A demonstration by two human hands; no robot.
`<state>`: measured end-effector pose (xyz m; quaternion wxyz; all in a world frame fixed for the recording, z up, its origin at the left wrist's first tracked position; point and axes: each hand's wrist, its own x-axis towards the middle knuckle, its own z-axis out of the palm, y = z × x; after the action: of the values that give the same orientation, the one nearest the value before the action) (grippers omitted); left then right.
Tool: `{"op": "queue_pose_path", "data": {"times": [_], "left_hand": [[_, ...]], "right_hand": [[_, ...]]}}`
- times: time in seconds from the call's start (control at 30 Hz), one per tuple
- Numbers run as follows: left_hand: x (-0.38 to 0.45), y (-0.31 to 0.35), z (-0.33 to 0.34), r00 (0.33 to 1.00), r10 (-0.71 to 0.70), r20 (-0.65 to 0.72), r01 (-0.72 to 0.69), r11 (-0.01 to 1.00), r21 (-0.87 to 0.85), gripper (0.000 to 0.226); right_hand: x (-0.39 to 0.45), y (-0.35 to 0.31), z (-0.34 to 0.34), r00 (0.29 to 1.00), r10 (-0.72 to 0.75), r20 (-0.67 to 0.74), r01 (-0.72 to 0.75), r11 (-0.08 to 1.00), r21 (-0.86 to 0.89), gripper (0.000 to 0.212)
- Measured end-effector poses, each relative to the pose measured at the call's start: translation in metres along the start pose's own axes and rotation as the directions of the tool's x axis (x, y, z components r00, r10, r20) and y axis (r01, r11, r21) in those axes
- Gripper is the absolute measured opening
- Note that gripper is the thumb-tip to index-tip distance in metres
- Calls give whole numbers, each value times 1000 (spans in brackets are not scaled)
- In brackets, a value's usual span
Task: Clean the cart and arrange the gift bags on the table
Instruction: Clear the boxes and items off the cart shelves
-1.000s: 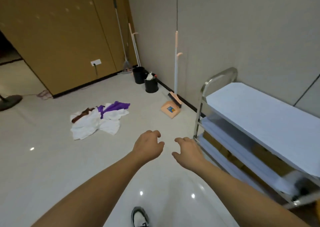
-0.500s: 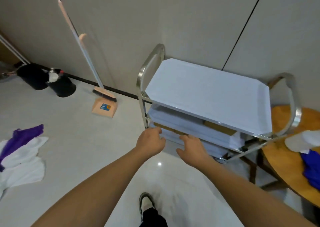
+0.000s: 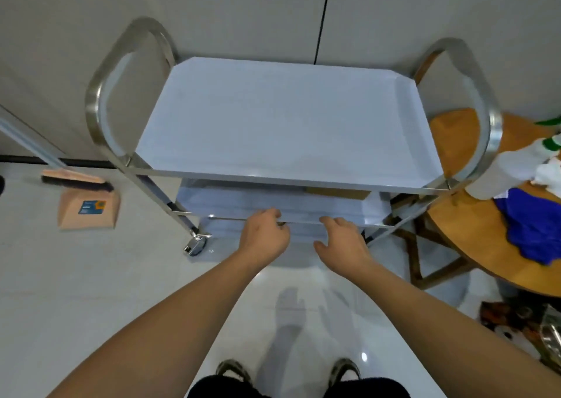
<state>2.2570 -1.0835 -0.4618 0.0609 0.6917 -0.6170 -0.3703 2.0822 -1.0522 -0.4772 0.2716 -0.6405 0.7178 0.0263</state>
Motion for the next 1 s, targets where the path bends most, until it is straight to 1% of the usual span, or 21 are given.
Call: {"op": "queue_pose_path", "data": {"times": [0.1,0.17,0.23,0.3,0.33,0.4,0.5,0.57,0.6,0.63,0.7,0.73,0.77,0.8,0.83,0.87,0.9,0.93,0.97,1.0], "left_hand": [[51,4,56,1000,19,-19,-19,999,-29,48],[87,8,84,998,18,-66,-21,998,-53,53],[119,13,102,992,25,-124,-32,998,-57,50],[150,16,116,986,31,-164,-46,995,-88,49],[163,18,121,984,30,-176,-50,992,-112,50],[184,20,133,979,31,-204,-67,983,-173,51],[198,22,151,970,46,-240,-120,946,-302,49],[202,23,162,969,46,-241,-140,911,-387,45],[202,24,166,970,40,-241,-141,898,-417,46],[199,25,169,969,37,-242,-142,891,-430,47],[192,26,172,970,27,-240,-135,885,-445,51],[191,26,172,972,15,-233,-127,871,-474,51],[191,26,170,973,-3,-231,-121,845,-521,49],[188,27,167,974,-31,-225,-109,805,-583,46],[187,27,163,975,-72,-210,-87,748,-658,45],[188,28,160,974,-120,-193,-60,683,-728,49],[192,28,157,967,-167,-190,-42,635,-771,61],[196,28,157,957,-194,-216,-53,617,-785,75],[195,29,155,951,-198,-238,-67,620,-782,83],[187,32,153,949,-181,-257,-82,647,-758,83]], "right_hand": [[47,40,35,996,6,-84,-3,999,45,63],[78,63,55,987,12,-161,-2,998,57,65],[106,82,70,966,17,-258,-4,999,52,59],[132,96,84,932,-4,-363,17,999,34,47],[143,102,91,910,-10,-414,28,999,36,45],[161,111,103,850,-31,-526,76,995,64,50],[175,121,115,712,-24,-701,149,982,118,58],[178,123,112,613,-23,-790,154,984,91,64],[179,124,108,593,-27,-805,126,990,59,69],[182,124,102,605,-33,-795,76,997,16,77],[185,124,88,686,-37,-727,-45,995,-93,99],[187,123,83,715,-31,-698,-78,989,-124,105],[187,122,80,721,-26,-692,-89,988,-129,105],[186,121,79,706,-27,-708,-82,989,-120,100],[183,122,81,663,-52,-747,-59,991,-121,89],[181,124,85,600,-95,-795,-32,989,-143,76],[181,128,90,536,-143,-832,-11,984,-177,59],[182,133,95,479,-184,-858,14,979,-203,44],[184,138,100,420,-214,-882,47,976,-215,32],[185,143,104,363,-236,-901,89,972,-219,23]]}}
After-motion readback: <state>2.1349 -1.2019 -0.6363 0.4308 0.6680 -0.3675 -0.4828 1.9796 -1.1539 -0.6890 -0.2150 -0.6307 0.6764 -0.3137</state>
